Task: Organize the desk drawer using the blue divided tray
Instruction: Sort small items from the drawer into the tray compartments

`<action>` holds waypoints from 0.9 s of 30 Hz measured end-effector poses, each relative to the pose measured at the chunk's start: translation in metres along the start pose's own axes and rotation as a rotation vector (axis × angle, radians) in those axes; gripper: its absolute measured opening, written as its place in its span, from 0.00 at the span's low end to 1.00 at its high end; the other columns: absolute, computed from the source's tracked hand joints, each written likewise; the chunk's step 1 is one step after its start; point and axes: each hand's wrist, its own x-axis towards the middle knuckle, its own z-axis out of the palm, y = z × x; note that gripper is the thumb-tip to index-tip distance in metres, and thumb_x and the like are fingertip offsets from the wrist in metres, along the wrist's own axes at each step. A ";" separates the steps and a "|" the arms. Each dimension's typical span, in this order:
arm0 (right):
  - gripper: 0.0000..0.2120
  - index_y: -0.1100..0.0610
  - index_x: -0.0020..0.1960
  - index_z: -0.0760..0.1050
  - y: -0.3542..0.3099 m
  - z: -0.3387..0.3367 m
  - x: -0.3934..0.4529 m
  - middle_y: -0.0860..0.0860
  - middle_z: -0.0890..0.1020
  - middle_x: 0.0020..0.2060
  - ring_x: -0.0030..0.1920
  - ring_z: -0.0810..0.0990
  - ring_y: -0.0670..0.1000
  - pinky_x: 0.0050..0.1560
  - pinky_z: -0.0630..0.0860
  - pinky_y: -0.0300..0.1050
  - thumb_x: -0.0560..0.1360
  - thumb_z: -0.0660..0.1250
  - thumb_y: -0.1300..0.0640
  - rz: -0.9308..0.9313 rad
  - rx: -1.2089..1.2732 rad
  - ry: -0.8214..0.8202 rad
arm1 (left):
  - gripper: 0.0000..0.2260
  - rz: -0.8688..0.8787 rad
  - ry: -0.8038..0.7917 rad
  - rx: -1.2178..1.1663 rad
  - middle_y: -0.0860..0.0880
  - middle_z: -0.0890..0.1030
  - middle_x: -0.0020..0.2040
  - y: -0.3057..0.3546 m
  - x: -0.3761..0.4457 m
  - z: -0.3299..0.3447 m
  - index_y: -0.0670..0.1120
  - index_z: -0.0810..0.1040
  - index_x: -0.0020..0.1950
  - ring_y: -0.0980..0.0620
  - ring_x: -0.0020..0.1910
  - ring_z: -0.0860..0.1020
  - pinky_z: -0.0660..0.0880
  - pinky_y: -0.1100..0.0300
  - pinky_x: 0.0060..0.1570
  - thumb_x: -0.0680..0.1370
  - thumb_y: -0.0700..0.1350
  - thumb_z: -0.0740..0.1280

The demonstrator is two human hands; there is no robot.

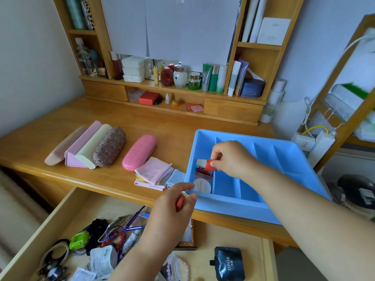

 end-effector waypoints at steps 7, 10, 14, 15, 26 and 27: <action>0.11 0.52 0.33 0.73 -0.017 0.012 0.012 0.48 0.79 0.36 0.42 0.79 0.51 0.42 0.75 0.44 0.73 0.68 0.60 -0.068 -0.060 -0.018 | 0.06 -0.028 -0.019 -0.051 0.54 0.65 0.26 -0.001 0.001 0.002 0.55 0.77 0.51 0.58 0.24 0.64 0.64 0.72 0.27 0.78 0.45 0.66; 0.09 0.53 0.36 0.71 -0.016 0.019 0.010 0.51 0.79 0.40 0.45 0.77 0.54 0.40 0.71 0.45 0.74 0.64 0.62 -0.105 -0.222 -0.046 | 0.06 -0.033 -0.016 -0.057 0.52 0.65 0.27 -0.001 0.000 0.002 0.55 0.78 0.51 0.58 0.24 0.63 0.64 0.72 0.27 0.78 0.45 0.66; 0.07 0.53 0.39 0.76 -0.015 0.030 0.004 0.50 0.78 0.42 0.47 0.74 0.53 0.39 0.65 0.44 0.71 0.62 0.64 -0.251 -0.527 0.030 | 0.06 -0.043 -0.018 -0.072 0.53 0.65 0.27 0.000 0.000 0.003 0.56 0.77 0.52 0.59 0.24 0.64 0.64 0.72 0.27 0.77 0.46 0.66; 0.08 0.53 0.42 0.78 -0.014 0.030 0.005 0.49 0.77 0.42 0.48 0.72 0.53 0.41 0.65 0.44 0.71 0.63 0.63 -0.265 -0.585 0.027 | 0.07 -0.048 -0.026 -0.076 0.54 0.64 0.26 0.000 0.000 0.002 0.56 0.77 0.52 0.59 0.24 0.63 0.64 0.73 0.27 0.77 0.46 0.66; 0.09 0.46 0.44 0.81 -0.037 -0.002 -0.071 0.42 0.79 0.35 0.30 0.72 0.40 0.33 0.68 0.31 0.71 0.71 0.60 -0.336 0.459 -0.232 | 0.25 -0.172 -0.240 -0.371 0.55 0.74 0.34 0.015 -0.001 -0.007 0.53 0.70 0.62 0.57 0.28 0.70 0.71 0.67 0.30 0.69 0.34 0.71; 0.10 0.47 0.46 0.81 -0.040 -0.001 -0.079 0.40 0.79 0.36 0.31 0.73 0.40 0.33 0.69 0.33 0.70 0.72 0.60 -0.370 0.472 -0.279 | 0.28 -0.168 -0.292 -0.388 0.55 0.76 0.36 0.018 -0.002 -0.007 0.53 0.70 0.64 0.57 0.28 0.71 0.71 0.66 0.29 0.67 0.35 0.70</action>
